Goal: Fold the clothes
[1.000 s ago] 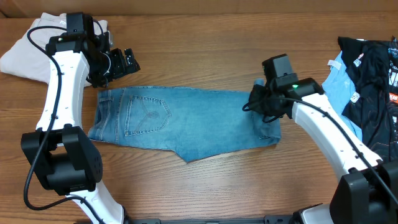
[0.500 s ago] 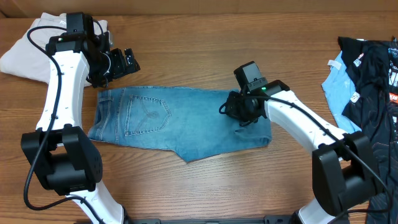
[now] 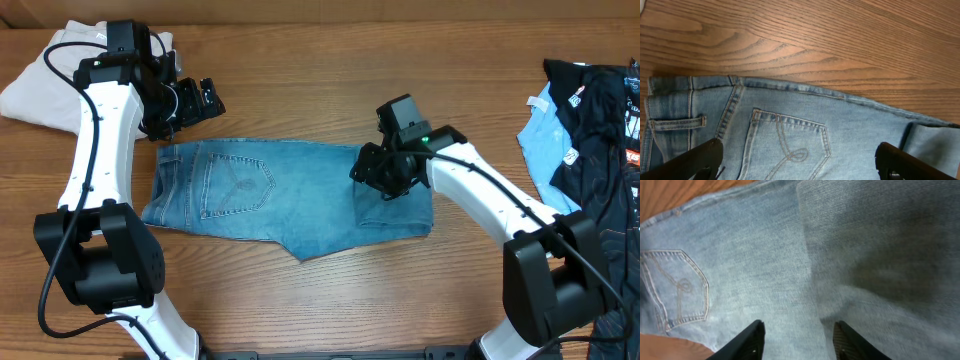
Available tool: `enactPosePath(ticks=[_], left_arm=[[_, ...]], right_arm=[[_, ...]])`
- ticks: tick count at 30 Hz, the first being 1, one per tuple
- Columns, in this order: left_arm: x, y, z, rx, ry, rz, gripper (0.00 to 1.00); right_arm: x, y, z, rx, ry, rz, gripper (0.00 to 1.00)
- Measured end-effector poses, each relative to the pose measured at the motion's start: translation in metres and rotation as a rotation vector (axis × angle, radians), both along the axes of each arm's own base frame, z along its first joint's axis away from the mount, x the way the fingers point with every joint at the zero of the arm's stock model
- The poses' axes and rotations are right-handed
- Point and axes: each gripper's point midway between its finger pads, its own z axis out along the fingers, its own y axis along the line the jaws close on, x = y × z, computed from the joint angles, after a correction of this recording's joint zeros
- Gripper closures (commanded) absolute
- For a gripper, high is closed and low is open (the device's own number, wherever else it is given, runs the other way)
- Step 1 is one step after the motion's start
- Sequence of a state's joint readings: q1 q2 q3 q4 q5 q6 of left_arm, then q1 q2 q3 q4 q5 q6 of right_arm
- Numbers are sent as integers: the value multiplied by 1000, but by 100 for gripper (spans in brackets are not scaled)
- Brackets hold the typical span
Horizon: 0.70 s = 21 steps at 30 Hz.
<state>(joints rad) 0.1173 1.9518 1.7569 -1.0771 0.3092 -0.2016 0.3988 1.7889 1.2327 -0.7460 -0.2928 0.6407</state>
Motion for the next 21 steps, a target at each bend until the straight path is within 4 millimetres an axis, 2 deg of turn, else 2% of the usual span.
enactPosePath(ticks=[3,5,6,8,12,16,21], left_arm=[[0,0,0,0,-1,0,0],[0,0,0,0,-1,0,0],[0,0,0,0,-1,0,0],[0,0,0,0,-2,0,0],[0,0,0,0,-1,0,0],[0,0,0,0,0,0,0],[0,0,0,0,-1,0,0]], right_arm=[[6,-10,14,-17,6,-4,39],[12,-20,24,-33,2,-15,41],[18,-28,30,-47,-8,-34,47],[25,-45,35,-72,-14,-60,71],[31,-78,35,-102,-9,-78,94],[27,-95,28,-118,14,-38,96],[14,-85,10,-37,52,71,96]])
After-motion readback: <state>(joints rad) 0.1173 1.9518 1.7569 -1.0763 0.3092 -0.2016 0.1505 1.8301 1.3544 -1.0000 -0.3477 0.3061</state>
